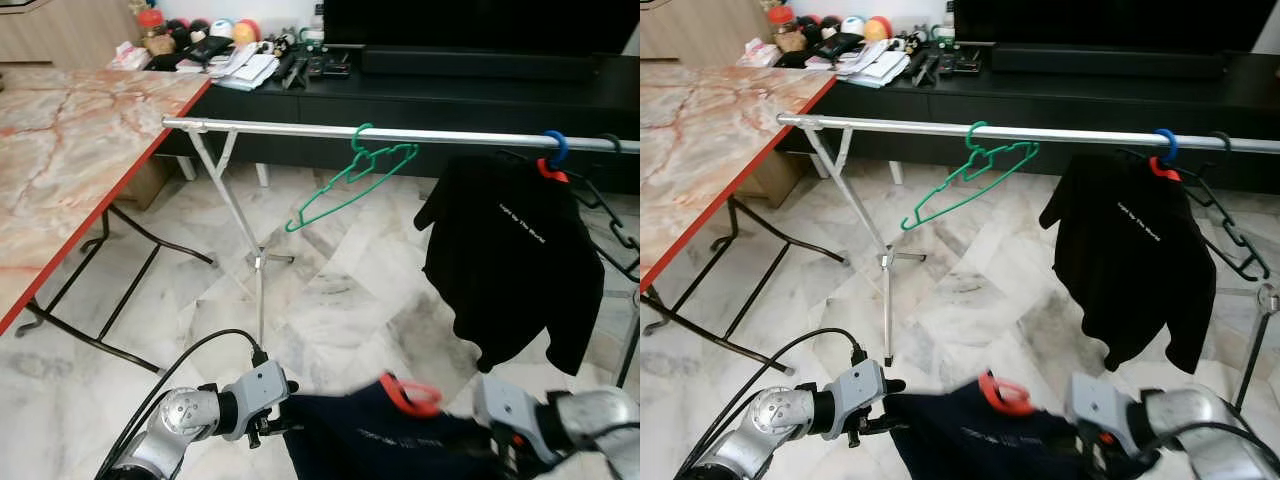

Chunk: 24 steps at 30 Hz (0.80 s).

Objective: Hang hanger

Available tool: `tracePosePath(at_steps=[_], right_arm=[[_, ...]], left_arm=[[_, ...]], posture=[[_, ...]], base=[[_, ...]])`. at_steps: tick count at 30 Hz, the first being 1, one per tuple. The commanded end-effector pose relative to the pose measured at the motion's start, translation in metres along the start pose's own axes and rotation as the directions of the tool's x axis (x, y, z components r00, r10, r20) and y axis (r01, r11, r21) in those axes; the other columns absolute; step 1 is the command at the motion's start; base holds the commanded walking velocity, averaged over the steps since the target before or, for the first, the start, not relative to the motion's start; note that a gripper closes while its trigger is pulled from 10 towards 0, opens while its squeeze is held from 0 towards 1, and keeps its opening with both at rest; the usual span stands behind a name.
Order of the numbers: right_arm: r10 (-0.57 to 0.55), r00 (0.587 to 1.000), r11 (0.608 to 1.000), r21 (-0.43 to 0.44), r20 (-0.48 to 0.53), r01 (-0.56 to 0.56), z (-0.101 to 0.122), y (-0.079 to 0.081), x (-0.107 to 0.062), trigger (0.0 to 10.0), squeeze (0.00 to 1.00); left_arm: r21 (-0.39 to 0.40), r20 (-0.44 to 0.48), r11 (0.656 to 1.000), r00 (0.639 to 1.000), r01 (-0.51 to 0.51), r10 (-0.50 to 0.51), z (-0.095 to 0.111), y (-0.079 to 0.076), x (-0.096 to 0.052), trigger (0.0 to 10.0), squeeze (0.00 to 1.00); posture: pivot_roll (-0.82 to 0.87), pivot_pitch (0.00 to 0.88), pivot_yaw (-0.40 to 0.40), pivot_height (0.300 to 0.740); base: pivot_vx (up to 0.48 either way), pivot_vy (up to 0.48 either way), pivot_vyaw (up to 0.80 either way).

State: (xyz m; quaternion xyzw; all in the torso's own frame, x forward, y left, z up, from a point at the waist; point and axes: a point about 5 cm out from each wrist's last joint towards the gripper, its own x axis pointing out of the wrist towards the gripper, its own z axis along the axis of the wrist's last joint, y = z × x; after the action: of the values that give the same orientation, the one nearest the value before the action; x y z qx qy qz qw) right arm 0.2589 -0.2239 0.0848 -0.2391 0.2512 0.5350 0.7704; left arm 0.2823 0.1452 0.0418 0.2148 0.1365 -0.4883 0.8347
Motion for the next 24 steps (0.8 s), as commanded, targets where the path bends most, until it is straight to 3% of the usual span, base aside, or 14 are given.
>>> tracePosePath(at_steps=[1,3,8,14,18,24], right_arm=[[-0.126,0.99,0.992,-0.007,0.059,0.127,0.007,-0.013,-0.006,10.0,0.0],[-0.119,0.988,0.992,0.047,0.096,0.115,0.01,-0.01,-0.004,10.0,0.0],[-0.068,0.994,0.997,0.033,0.085,0.065,0.006,0.003,0.006,10.0,0.0],[-0.035,0.995,0.999,0.036,0.094,0.032,0.006,0.008,0.014,10.0,0.0],[-0.025,0.996,0.999,0.037,0.091,0.021,0.006,0.011,0.014,10.0,0.0],[-0.012,0.996,1.0,0.03,0.092,0.009,0.007,0.012,0.017,10.0,0.0]], left_arm=[[-0.045,-0.008,0.998,0.999,-0.045,0.045,-0.006,0.002,-0.005,10.0,0.0],[-0.096,0.029,0.985,0.989,-0.141,0.145,-0.003,0.01,-0.006,10.0,0.0],[-0.174,0.1,0.963,0.969,-0.208,0.227,0.006,0.012,-0.004,10.0,0.0],[-0.136,0.109,0.971,0.971,-0.195,0.211,0.008,0.008,-0.001,10.0,0.0],[-0.106,0.093,0.972,0.971,-0.21,0.22,0.008,0.01,-0.002,10.0,0.0],[-0.135,0.1,0.964,0.964,-0.23,0.245,0.01,0.013,-0.004,10.0,0.0]], posture=[[-0.07,0.189,0.037,0.74],[-0.07,0.186,0.032,0.74],[-0.06,0.187,0.029,0.74],[-0.07,0.188,0.033,0.74],[-0.06,0.183,0.034,0.74],[-0.06,0.171,0.034,0.74]], base=[[0.0,0.0,-0.51],[0.0,0.0,-0.67],[0.0,0.0,-0.67],[0.0,0.0,-0.67],[0.0,-0.403,-0.7],[0.0,-0.08,-0.71]])
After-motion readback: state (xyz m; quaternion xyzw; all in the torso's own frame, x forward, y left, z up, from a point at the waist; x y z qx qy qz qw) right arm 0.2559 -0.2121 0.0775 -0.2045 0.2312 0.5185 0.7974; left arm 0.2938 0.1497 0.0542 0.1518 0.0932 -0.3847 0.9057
